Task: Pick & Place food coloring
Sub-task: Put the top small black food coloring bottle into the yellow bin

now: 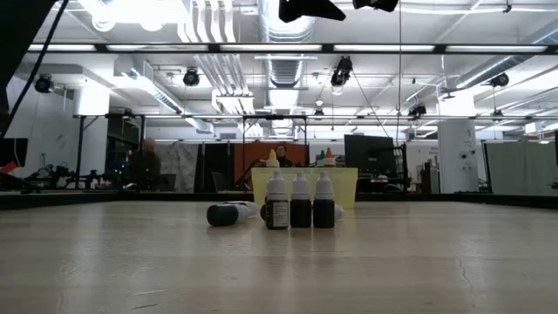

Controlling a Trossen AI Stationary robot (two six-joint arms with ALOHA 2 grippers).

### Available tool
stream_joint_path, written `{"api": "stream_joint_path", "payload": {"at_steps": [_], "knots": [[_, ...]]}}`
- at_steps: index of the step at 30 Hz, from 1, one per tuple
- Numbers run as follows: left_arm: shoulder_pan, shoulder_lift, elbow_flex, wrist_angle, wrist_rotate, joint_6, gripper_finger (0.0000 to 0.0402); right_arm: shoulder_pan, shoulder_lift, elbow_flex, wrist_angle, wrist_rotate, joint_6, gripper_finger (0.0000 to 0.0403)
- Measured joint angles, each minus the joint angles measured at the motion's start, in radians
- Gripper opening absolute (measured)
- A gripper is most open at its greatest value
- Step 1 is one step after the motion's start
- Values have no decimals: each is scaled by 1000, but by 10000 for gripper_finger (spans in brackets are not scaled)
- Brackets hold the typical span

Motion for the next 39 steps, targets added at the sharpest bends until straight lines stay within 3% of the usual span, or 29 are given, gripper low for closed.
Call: {"api": "stream_joint_path", "payload": {"at_steps": [15, 20, 25, 30, 39], "knots": [[2, -53, -106, 100, 47, -61, 256, 0, -49, 0, 0, 9, 8, 66], [2, -138, -183, 259, 46, -73, 256, 0, -84, 0, 64, 9, 28, 66], [2, -244, -359, 536, 59, -119, 256, 0, -117, 0, 142, 9, 47, 66], [12, -315, -500, 705, 60, -183, 256, 0, -129, 3, 192, 9, 52, 66], [14, -321, -531, 767, 80, -168, 256, 3, -127, 3, 287, 8, 48, 66]]}}
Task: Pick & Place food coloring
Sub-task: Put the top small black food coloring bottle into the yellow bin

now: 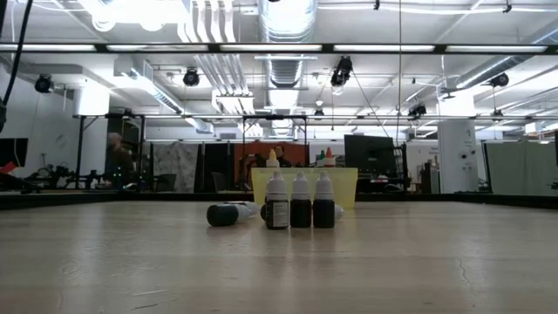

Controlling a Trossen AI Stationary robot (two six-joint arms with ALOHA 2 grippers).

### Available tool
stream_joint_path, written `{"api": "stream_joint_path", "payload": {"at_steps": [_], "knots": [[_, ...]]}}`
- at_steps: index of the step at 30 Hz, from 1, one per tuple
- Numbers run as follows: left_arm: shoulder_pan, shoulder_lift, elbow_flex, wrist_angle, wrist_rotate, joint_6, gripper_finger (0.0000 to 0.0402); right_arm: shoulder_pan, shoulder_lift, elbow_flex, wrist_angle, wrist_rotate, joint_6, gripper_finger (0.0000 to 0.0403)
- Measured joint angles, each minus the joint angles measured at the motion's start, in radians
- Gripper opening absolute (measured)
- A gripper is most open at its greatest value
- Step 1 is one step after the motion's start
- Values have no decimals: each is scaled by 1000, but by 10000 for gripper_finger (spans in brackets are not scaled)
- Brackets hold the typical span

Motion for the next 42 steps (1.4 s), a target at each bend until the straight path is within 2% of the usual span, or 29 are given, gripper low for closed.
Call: {"api": "stream_joint_path", "payload": {"at_steps": [9, 18, 30, 42], "knots": [[6, 0, 2, 26, -3, 35, 254, 1, 1, 0, 54, -8, -15, 66], [7, 0, 3, 44, -3, 59, 223, 3, 10, 0, 79, -45, -18, 66], [8, 0, 3, 42, -3, 59, 216, 3, 13, 0, 99, -53, -21, 66], [8, 0, 3, 41, 2, 53, 172, 3, 13, -1, 102, -56, -17, 66]]}}
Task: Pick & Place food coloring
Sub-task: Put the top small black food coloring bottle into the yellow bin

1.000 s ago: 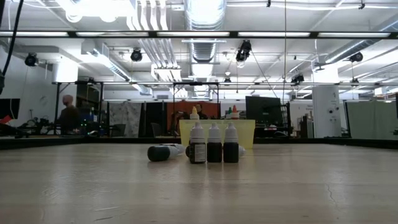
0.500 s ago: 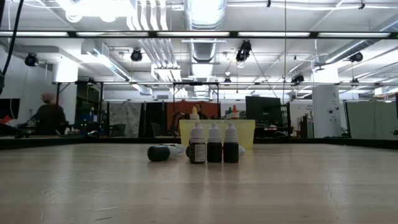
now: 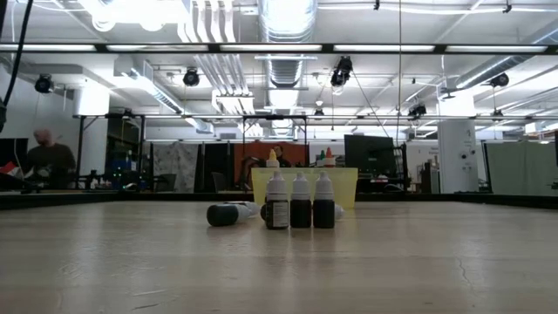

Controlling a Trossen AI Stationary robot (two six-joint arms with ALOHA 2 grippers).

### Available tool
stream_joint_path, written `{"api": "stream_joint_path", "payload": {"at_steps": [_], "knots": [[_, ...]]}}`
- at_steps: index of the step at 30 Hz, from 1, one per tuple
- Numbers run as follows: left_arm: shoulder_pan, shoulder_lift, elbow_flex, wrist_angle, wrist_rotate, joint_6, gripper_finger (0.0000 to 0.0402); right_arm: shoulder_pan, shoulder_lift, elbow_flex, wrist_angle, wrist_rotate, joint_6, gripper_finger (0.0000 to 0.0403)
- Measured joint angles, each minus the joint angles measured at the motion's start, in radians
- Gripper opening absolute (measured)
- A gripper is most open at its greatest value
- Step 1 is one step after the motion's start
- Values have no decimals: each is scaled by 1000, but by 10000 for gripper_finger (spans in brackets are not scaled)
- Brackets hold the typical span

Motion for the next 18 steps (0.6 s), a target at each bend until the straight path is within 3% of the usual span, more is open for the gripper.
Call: {"api": "stream_joint_path", "payload": {"at_steps": [18], "knots": [[0, 0, 2, 4, 3, -17, 166, 0, 0, 0, 0, 0, 5, 66]]}}
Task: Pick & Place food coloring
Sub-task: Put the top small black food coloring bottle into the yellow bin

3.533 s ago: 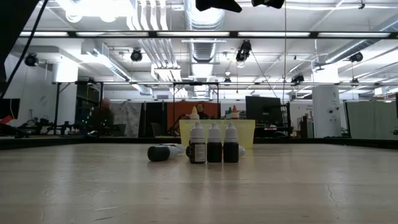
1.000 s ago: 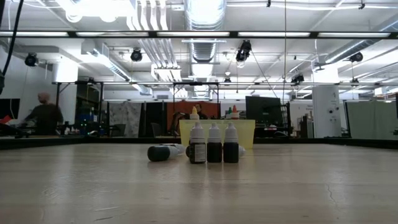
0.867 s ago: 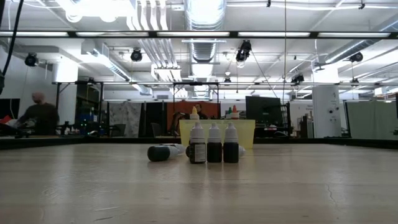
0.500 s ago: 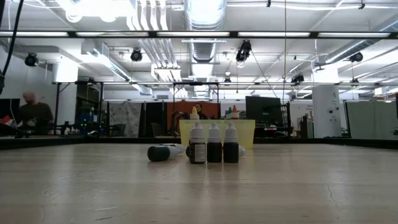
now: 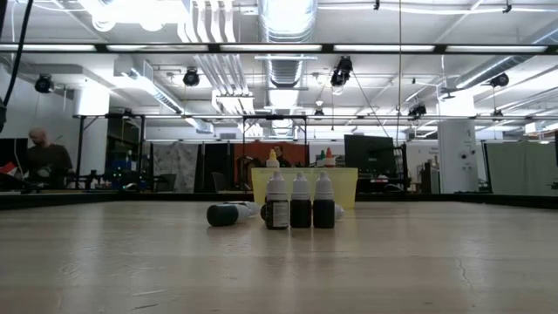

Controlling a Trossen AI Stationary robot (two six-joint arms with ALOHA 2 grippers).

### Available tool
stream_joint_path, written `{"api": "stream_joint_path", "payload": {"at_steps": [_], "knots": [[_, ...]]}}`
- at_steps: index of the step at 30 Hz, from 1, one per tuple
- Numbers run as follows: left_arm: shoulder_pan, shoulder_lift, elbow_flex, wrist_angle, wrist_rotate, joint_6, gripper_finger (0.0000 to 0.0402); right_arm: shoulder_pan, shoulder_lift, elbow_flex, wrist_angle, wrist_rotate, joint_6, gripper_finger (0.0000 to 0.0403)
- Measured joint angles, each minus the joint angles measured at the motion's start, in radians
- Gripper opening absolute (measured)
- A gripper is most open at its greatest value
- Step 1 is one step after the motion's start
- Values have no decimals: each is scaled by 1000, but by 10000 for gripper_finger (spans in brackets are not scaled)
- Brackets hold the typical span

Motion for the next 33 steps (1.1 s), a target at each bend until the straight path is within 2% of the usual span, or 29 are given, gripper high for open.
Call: {"api": "stream_joint_path", "payload": {"at_steps": [12, 33], "knots": [[-1, 0, 2, -7, 21, 0, 111, 0, 0, 0, 0, 0, 3, 66], [-3, 0, 1, -15, 18, -5, 108, 0, 0, -33, 19, -5, 21, 66]]}}
